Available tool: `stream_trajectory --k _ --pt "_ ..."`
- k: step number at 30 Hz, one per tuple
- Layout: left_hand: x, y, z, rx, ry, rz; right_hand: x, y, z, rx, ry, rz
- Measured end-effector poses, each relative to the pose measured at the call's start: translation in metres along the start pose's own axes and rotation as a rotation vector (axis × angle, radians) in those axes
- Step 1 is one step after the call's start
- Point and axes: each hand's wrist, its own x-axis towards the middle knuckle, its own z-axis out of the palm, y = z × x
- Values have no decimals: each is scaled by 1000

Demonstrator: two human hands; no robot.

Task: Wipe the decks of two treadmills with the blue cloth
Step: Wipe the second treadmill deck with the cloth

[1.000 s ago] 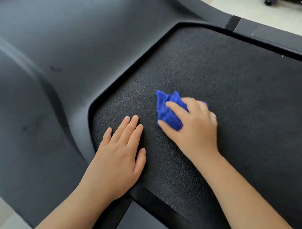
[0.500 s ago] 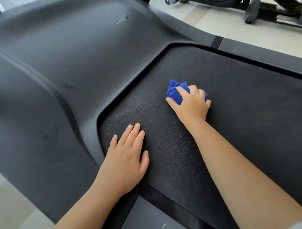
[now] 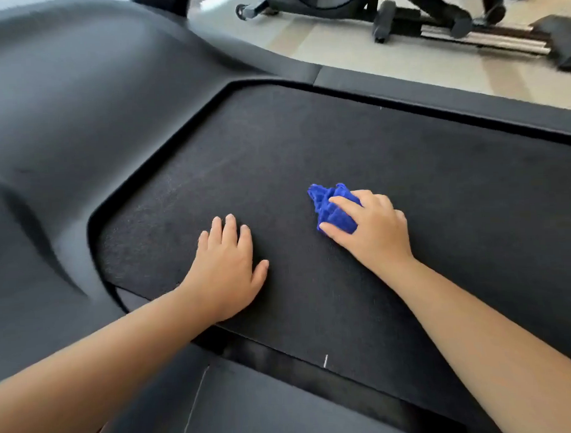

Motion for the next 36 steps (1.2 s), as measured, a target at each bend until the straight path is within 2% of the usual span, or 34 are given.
stream_trajectory --k 2,4,6,9,12,14,16,20,21,23,27,31,33,36 --pt "3 21 4 -54 -13 91 -2 37 -14 -39 -21 199" --pt "7 40 4 -54 -26 224 -19 57 -25 -64 -31 256" --pt "10 54 3 -56 -45 299 -52 60 -30 -74 2 146" --pt "14 72 -2 -65 -117 232 -106 60 -39 -39 77 -63" --pt "18 97 -4 -7 -89 252 -126 71 -48 0 65 -241" --pt "29 123 -5 -27 -78 195 -122 80 -50 0 63 -292" --pt "41 153 -7 -75 -50 158 -110 90 -48 -32 67 -209" --pt "47 197 0 -218 -58 125 -81 122 -60 -92 28 215" --pt "44 201 4 -218 -58 106 -79 130 -61 -92 3 266" --pt "40 201 10 -211 -39 88 -89 139 -63 -94 2 228" --pt "41 198 10 -197 -68 145 -145 147 -75 -81 101 78" --pt "40 199 12 -142 -87 201 -159 168 -86 -64 89 -66" --pt "41 199 11 -146 -90 196 -141 174 -84 -62 84 28" --pt "40 199 8 -142 -98 192 -105 176 -84 -92 24 360"
